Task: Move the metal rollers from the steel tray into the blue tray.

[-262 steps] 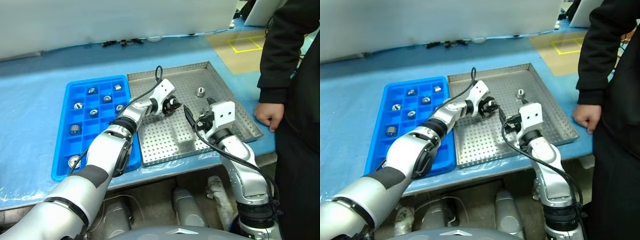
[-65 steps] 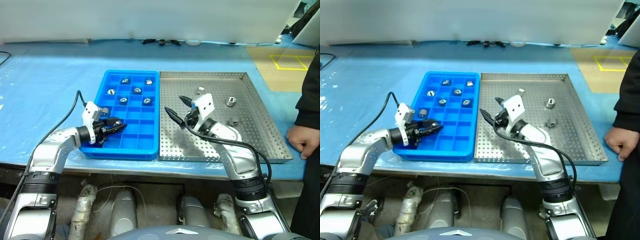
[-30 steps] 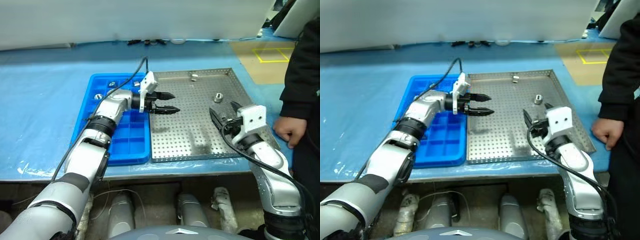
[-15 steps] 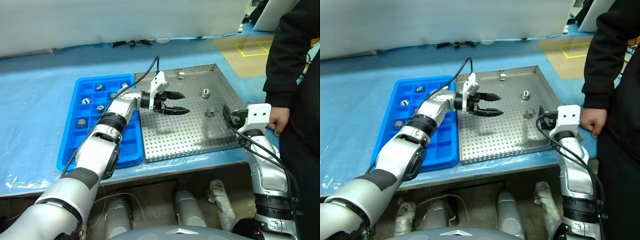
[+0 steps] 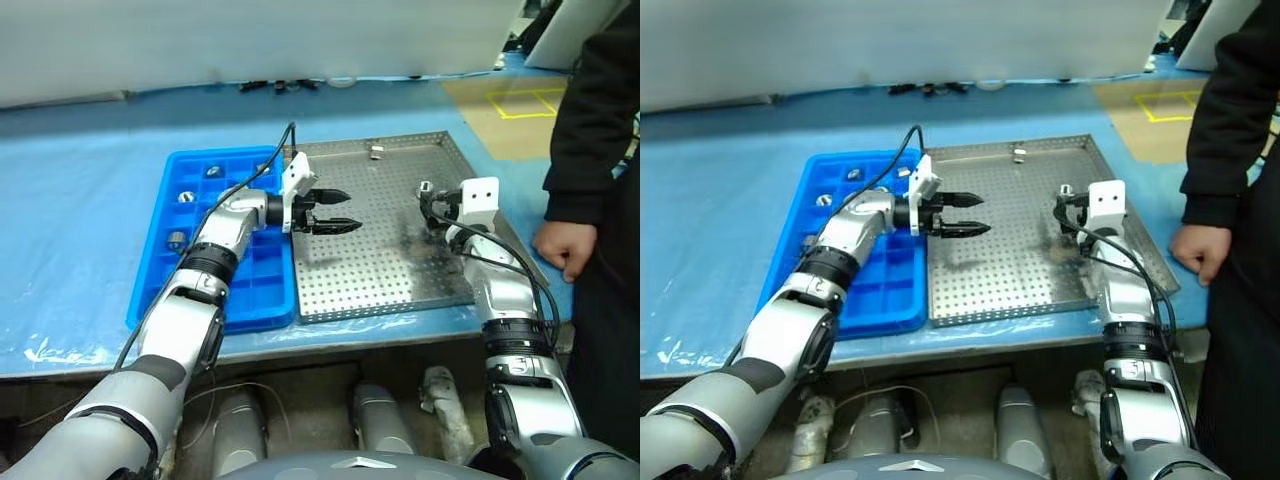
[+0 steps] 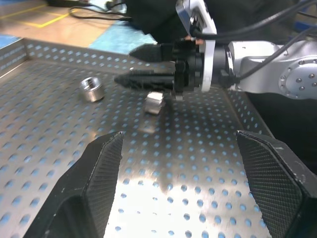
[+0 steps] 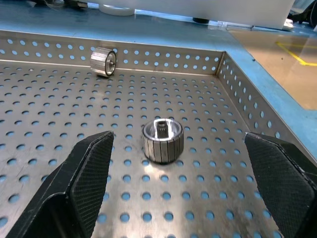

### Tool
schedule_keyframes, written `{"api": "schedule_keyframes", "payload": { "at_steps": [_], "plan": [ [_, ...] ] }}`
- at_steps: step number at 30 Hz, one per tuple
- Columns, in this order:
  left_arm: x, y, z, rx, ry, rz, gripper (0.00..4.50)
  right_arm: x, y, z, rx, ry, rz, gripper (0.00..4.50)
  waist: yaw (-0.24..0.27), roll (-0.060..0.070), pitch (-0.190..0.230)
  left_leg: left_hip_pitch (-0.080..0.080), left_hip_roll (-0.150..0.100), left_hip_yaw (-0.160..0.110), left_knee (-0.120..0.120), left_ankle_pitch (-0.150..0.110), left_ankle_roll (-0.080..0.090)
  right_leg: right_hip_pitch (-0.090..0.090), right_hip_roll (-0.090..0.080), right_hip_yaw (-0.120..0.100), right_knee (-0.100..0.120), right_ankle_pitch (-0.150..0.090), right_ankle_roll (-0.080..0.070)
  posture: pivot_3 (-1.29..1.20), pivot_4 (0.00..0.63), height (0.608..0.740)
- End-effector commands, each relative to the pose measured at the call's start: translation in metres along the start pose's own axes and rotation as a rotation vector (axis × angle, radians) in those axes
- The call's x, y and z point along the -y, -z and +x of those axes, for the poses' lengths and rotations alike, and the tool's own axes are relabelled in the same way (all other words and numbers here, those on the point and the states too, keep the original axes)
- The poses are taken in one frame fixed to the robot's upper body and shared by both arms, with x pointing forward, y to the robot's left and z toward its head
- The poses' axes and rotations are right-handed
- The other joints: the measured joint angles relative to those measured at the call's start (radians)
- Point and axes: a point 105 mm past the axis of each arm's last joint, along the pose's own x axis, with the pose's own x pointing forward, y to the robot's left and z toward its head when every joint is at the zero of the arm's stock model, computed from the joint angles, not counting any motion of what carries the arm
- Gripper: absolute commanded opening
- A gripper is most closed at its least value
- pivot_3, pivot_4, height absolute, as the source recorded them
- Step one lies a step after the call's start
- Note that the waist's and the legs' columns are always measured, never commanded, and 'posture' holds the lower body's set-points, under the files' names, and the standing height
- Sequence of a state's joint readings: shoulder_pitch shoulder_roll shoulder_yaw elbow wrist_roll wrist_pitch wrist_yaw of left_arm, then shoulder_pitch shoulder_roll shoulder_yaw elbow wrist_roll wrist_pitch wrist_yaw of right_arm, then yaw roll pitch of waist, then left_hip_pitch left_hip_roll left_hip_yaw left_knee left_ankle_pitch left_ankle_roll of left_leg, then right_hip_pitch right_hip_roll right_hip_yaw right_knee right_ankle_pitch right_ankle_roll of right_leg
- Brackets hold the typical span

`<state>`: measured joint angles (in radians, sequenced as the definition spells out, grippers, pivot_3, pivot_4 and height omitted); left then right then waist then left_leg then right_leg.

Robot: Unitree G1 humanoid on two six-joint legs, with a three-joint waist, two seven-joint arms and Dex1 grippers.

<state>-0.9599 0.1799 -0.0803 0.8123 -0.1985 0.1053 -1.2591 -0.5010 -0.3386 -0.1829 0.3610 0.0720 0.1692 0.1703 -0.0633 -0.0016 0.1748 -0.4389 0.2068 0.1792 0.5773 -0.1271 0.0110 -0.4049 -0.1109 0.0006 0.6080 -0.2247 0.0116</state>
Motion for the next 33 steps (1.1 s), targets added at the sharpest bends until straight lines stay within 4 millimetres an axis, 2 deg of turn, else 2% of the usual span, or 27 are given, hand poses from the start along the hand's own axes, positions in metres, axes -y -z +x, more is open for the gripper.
{"api": "schedule_keyframes", "payload": {
  "at_steps": [1,4,9,12,14,26,32,33],
  "plan": [
    [0.0,-0.013,-0.005,0.019,-0.011,0.044,3.83,0.007,0.0,-0.003,0.01,0.02,-0.026,4.45,0.014,0.0,0.0,0.0,0.0,0.0,0.0,0.0,0.0,0.0,0.0,0.0,0.0,0.0,0.0,-0.38,0.15,0.74],
    [-0.001,-0.012,-0.008,0.009,-0.02,0.044,3.83,-0.001,0.001,-0.01,0.022,0.0,0.008,4.45,0.037,0.0,0.0,0.0,0.0,0.0,-0.001,0.0,0.0,0.0,0.0,0.0,0.0,0.0,0.0,-0.37,0.15,0.74],
    [-0.001,-0.011,-0.012,-0.004,-0.025,0.039,3.83,-0.014,-0.018,-0.034,0.081,-0.051,0.022,4.45,0.051,0.001,0.0,0.001,0.0,0.001,-0.001,0.0,-0.001,-0.001,0.0,0.0,0.0,0.0,0.0,-0.38,0.15,0.74],
    [-0.001,-0.01,-0.013,-0.012,-0.024,0.037,3.83,-0.015,-0.017,-0.047,0.068,-0.057,-0.001,4.45,0.051,0.001,0.0,0.001,-0.001,0.001,-0.001,-0.002,-0.004,0.0,0.0,0.001,0.0,0.0,0.0,-0.4,0.15,0.74],
    [0.0,-0.008,-0.011,-0.017,-0.018,0.035,3.83,-0.012,-0.008,-0.051,0.04,-0.045,-0.001,4.45,0.05,0.001,0.0,0.002,-0.001,0.001,-0.002,-0.002,-0.004,0.0,0.0,0.001,0.0,0.0,0.0,-0.4,0.15,0.74],
    [0.005,-0.007,-0.002,-0.026,0.016,0.037,3.83,-0.015,0.02,-0.038,-0.045,-0.003,-0.008,4.45,0.046,0.001,0.0,0.001,0.0,0.002,-0.008,0.0,-0.007,-0.005,0.001,0.002,-0.001,0.0,0.0,-0.42,0.15,0.74],
    [0.006,-0.005,-0.003,-0.029,0.014,0.037,3.83,-0.002,0.03,-0.043,-0.079,0.044,0.019,4.45,0.047,0.001,0.0,0.001,-0.001,0.002,-0.009,0.001,-0.008,-0.005,0.001,0.002,-0.002,0.0,0.0,-0.42,0.15,0.74],
    [0.006,-0.005,-0.003,-0.028,0.013,0.037,3.83,0.0,0.032,-0.044,-0.087,0.051,0.028,4.29,0.048,0.001,0.0,0.001,-0.001,0.003,-0.009,0.001,-0.008,-0.005,0.001,0.002,-0.002,0.0,0.0,-0.42,0.15,0.74]
  ]
}}
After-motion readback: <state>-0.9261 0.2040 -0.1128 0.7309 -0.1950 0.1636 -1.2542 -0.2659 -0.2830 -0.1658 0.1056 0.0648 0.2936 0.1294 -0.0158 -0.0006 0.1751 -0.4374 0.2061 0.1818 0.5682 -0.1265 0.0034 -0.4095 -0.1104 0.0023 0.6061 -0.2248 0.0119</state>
